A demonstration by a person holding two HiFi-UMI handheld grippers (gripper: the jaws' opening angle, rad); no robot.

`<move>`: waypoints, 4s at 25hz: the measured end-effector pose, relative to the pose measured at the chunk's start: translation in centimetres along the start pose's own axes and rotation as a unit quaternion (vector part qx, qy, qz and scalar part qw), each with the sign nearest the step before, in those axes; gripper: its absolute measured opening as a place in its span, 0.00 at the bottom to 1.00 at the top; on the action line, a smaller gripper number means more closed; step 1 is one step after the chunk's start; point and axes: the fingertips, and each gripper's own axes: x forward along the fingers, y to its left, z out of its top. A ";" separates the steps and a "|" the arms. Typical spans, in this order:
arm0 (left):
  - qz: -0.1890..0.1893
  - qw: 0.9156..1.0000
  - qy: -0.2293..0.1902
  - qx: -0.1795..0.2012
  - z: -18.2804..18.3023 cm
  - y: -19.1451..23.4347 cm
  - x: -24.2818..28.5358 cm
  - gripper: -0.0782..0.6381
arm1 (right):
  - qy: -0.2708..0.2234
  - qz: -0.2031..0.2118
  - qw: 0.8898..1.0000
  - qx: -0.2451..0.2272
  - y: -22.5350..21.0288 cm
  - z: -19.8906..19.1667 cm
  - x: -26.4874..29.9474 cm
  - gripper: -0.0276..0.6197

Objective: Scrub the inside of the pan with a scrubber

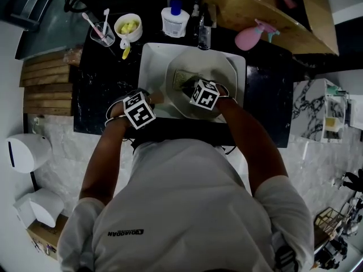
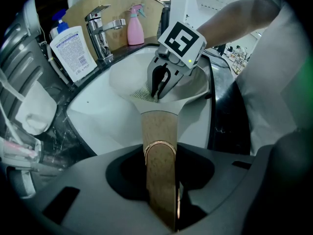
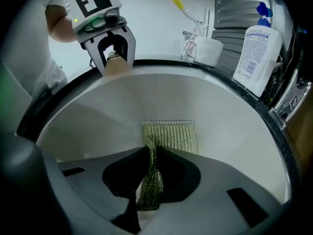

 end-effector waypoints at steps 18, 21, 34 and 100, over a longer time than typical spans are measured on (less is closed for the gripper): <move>-0.002 1.000 0.000 -0.001 0.1 0.0 0.0 0.31 | 0.019 0.108 0.994 0.029 5.0 -2.0 -0.4 0.15; -0.002 1.000 0.001 -0.001 0.1 -0.1 0.0 0.31 | 0.028 0.123 0.991 0.037 5.8 -2.4 -0.8 0.15; -0.001 1.000 0.001 -0.001 0.1 -0.1 0.0 0.31 | 0.054 0.161 0.985 0.042 7.1 -3.2 -1.3 0.15; 0.004 1.000 0.004 0.001 0.1 0.0 0.0 0.30 | 0.296 0.077 0.943 0.129 1.5 -13.1 -4.6 0.15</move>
